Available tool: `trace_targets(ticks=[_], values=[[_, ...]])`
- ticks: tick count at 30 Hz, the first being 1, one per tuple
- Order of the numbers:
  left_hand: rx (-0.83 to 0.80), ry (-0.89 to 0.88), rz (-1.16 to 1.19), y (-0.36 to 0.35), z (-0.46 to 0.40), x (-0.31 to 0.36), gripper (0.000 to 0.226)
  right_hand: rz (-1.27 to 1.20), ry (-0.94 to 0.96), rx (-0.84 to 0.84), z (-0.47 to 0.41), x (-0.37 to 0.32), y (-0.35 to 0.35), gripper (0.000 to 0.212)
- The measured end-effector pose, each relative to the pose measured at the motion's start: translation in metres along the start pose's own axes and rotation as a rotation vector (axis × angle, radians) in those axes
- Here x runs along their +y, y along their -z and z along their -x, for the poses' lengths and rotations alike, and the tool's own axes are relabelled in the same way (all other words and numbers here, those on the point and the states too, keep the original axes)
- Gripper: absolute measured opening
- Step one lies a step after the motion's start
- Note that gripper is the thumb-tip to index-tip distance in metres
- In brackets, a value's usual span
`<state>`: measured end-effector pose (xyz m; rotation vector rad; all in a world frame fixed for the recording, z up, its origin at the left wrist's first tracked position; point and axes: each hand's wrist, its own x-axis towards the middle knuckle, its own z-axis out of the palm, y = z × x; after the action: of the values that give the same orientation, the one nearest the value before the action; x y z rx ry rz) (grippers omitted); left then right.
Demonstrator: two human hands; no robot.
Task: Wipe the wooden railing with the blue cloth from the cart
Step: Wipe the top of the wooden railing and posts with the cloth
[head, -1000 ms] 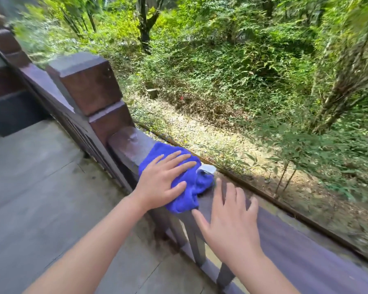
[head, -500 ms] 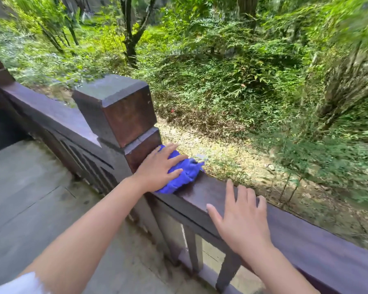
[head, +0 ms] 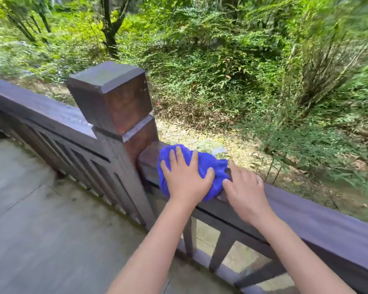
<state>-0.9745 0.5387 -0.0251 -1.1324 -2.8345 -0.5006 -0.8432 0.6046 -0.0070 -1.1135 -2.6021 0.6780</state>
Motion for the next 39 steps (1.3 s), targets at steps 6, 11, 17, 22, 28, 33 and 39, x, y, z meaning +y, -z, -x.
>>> trace_targets(ticks=[6,11,17,22,28,33,39], values=[[-0.135,-0.148,0.062,0.004,0.029,0.021,0.066,-0.276,0.158,0.04,0.006,0.01,0.026,0.062],[-0.011,-0.293,0.205,0.024,0.05,-0.014,0.073,0.09,0.394,-0.027,-0.001,0.005,0.032,0.065],[-0.085,-0.435,0.073,0.026,0.052,-0.031,0.069,0.241,0.397,-0.111,0.009,-0.006,0.018,0.048],[0.063,-0.48,0.121,0.028,0.054,-0.028,0.051,0.239,0.417,-0.039,0.014,-0.009,0.015,0.037],[0.13,-0.511,0.188,0.035,0.061,-0.041,0.039,0.274,0.45,0.047,0.018,-0.017,0.007,0.025],[0.141,-0.402,0.279,0.055,0.066,-0.083,0.037,0.195,0.485,0.022,0.016,-0.057,-0.008,0.023],[0.119,-0.317,0.318,0.105,0.066,-0.183,0.037,0.026,0.557,-0.066,0.009,-0.152,-0.049,0.028]])
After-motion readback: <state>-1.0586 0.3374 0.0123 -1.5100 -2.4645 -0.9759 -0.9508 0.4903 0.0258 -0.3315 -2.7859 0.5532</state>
